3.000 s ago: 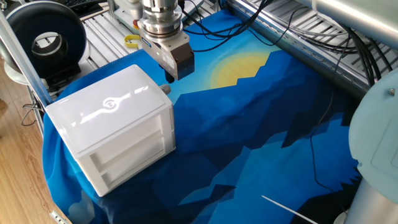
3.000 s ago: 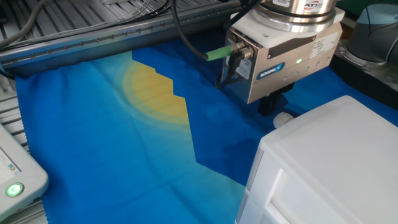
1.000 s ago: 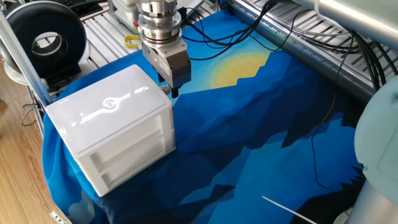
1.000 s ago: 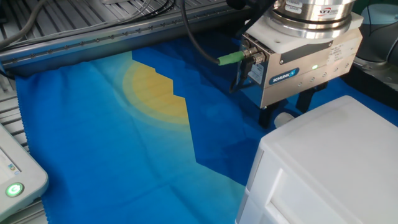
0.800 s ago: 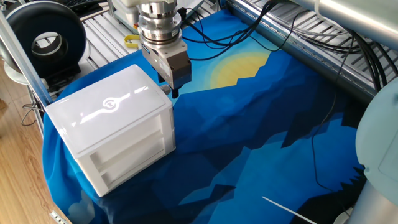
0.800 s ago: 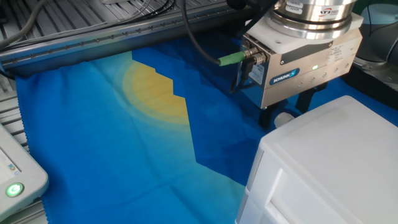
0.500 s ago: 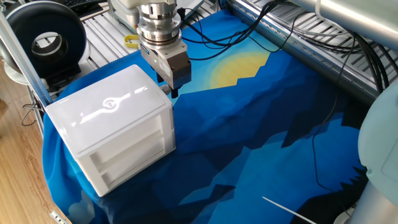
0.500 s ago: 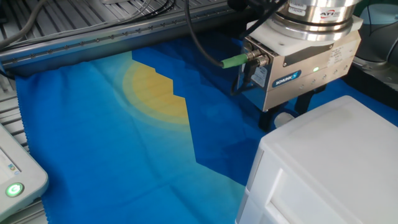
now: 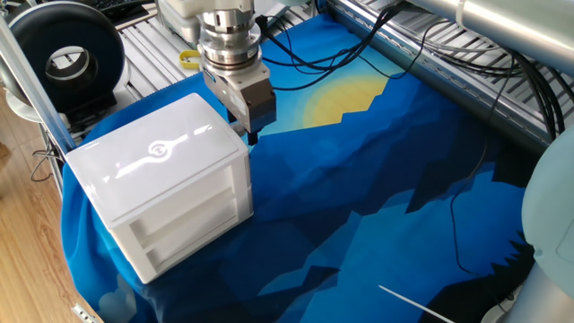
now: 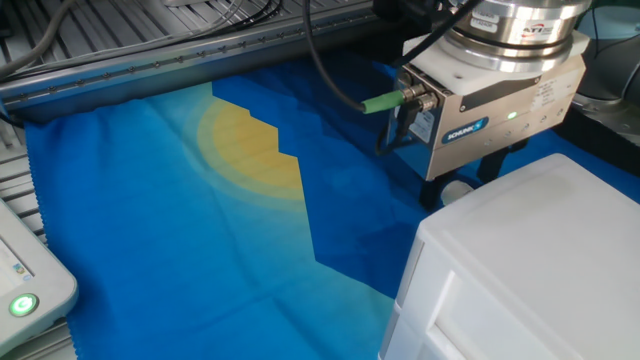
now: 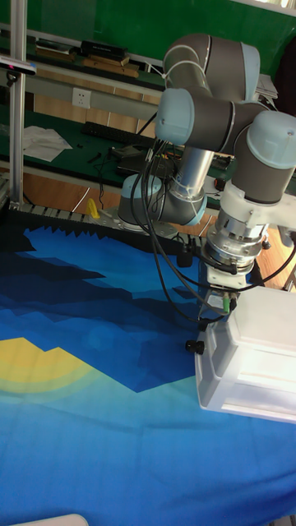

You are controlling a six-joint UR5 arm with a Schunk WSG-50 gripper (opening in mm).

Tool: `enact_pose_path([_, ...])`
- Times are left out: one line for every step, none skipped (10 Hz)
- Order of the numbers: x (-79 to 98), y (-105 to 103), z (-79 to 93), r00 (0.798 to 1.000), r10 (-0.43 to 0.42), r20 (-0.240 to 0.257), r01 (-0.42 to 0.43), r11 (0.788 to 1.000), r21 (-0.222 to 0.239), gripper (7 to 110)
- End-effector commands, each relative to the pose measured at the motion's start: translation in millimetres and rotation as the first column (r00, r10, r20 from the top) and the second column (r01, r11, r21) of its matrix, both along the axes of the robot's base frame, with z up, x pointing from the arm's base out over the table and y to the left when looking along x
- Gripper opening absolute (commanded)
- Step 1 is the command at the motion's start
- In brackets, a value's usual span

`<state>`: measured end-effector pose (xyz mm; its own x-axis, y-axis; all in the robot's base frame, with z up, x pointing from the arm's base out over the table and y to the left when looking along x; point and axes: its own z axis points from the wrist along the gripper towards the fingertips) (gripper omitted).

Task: Grasp the handle and open the drawer

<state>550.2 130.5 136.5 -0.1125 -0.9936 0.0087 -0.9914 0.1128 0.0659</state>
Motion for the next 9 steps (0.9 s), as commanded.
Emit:
enact_pose_path([-0.8,-1.8,-0.7,1.000,-0.008,-0.005,0.007,1.000,-0.011,66])
enact_pose_path([0.0,0.8,-1.3,1.000,0.006,0.000,-0.006,1.000,-0.002,66])
enact_pose_path([0.4,0.0,-1.4,1.000,0.017,0.001,-0.017,1.000,-0.005,66])
enact_pose_path([0.2,-1.4,-2.3,1.000,0.016,-0.001,-0.016,1.000,-0.013,66])
enact_pose_path([0.5,0.2,-4.5,1.000,0.012,-0.001,-0.012,1.000,-0.011,66])
enact_pose_path([1.2,1.7,-7.3,1.000,0.009,-0.001,-0.009,1.000,-0.011,66])
enact_pose_path([1.8,4.2,-11.3,1.000,0.006,0.000,-0.006,1.000,-0.010,66])
enact_pose_path([1.7,5.5,-13.6,1.000,0.003,0.001,-0.003,1.000,-0.010,66])
enact_pose_path([1.2,5.6,-14.3,1.000,0.002,0.001,-0.002,1.000,-0.012,66])
